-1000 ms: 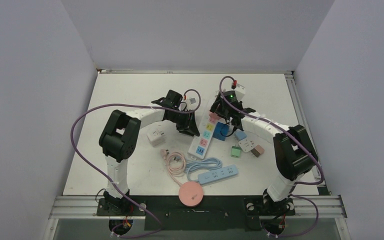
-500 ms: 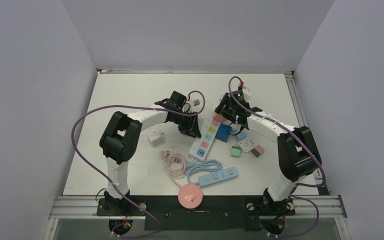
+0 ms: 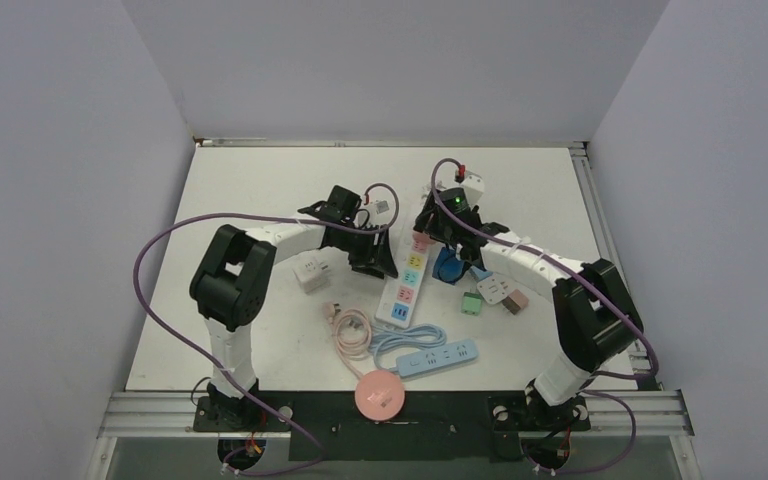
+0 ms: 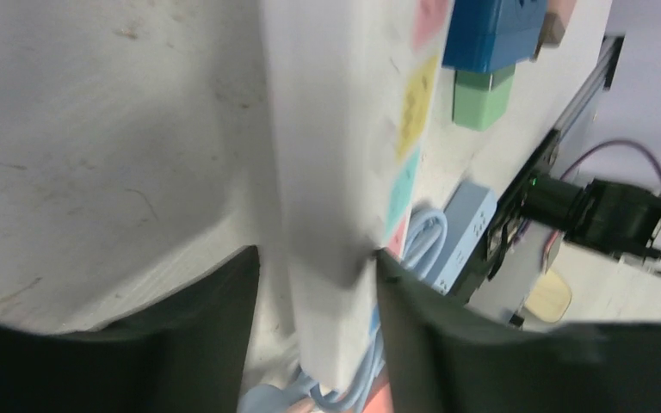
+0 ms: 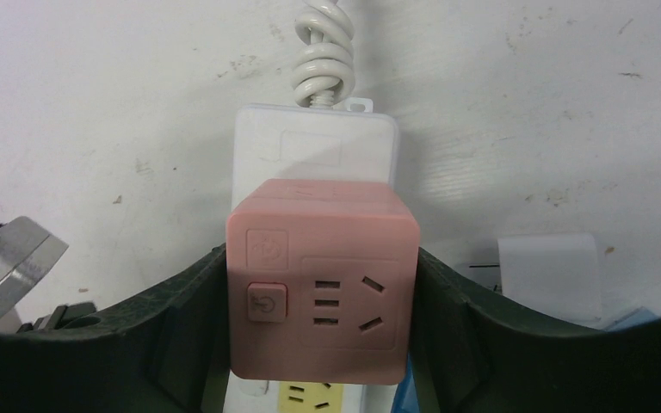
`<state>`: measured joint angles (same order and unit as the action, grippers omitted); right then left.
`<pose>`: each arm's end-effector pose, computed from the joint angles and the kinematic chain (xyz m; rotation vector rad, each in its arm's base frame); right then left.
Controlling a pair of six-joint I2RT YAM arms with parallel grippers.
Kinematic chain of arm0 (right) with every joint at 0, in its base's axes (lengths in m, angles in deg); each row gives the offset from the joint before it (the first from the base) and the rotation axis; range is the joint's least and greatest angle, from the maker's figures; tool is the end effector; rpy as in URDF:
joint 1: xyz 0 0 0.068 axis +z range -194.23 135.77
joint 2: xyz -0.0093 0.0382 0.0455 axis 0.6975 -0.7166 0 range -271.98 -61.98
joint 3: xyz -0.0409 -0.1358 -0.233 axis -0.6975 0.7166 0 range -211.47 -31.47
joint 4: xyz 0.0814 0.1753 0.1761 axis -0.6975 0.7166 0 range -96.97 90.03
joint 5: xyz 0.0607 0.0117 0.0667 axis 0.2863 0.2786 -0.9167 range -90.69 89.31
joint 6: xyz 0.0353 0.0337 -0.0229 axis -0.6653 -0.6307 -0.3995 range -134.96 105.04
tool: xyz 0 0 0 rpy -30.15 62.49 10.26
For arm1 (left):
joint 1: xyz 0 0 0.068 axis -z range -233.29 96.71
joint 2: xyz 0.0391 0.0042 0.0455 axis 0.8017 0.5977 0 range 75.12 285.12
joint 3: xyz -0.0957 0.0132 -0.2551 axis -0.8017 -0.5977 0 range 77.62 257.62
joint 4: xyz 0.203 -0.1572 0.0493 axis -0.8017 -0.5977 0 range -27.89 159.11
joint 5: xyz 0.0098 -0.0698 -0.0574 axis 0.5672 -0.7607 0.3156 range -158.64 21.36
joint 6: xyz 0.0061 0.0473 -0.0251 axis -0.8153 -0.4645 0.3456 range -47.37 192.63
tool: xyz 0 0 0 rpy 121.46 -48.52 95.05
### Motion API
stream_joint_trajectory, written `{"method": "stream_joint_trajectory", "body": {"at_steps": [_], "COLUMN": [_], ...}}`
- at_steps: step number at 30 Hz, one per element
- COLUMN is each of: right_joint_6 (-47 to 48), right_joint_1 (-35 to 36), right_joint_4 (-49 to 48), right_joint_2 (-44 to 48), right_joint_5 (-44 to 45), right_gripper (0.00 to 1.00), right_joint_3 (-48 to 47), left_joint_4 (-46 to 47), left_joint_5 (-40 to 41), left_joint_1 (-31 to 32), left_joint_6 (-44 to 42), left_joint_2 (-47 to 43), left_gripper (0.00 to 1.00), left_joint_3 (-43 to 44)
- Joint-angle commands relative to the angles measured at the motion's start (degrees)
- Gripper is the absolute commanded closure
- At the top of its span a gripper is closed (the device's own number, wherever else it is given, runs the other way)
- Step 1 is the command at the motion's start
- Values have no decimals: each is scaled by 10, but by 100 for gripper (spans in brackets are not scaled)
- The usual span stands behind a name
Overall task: Pull the plug off the socket
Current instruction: Remove the plug from the socket.
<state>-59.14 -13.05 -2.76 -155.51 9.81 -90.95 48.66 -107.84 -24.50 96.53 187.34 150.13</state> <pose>0.3101 0.1800 0.2220 0.3580 2.2465 0.5087 0.3373 -0.2111 0.1595 0.3758 2.7194 -1.1956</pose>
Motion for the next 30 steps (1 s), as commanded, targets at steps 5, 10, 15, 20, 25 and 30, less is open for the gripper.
{"method": "stream_joint_trajectory", "body": {"at_steps": [5,10,15,20,25,30], "right_joint_6": [10,29,55,64,101,94], "right_joint_1": [15,13,12,5,26,63], "right_joint_4": [-142,-155,-149,-161,-188,-210], "right_joint_2": [94,112,125,132,154,192], "right_joint_5": [-181,-225,-220,-216,-187,-117], "right_gripper": [95,95,95,95,95,95], "right_joint_3": [14,13,19,39,86,154], "left_joint_4": [164,192,249,256,278,272], "left_joint_5": [-2,-35,-67,-70,-68,-53], "left_joint_1": [-27,-36,-36,-36,-42,-50], "left_joint_6": [14,33,68,70,92,95], "left_joint_2": [-97,-104,-100,-100,-99,-100], "left_gripper": [16,28,71,100,100,100], "left_joint_3": [-34,-41,-57,-59,-69,-72]}}
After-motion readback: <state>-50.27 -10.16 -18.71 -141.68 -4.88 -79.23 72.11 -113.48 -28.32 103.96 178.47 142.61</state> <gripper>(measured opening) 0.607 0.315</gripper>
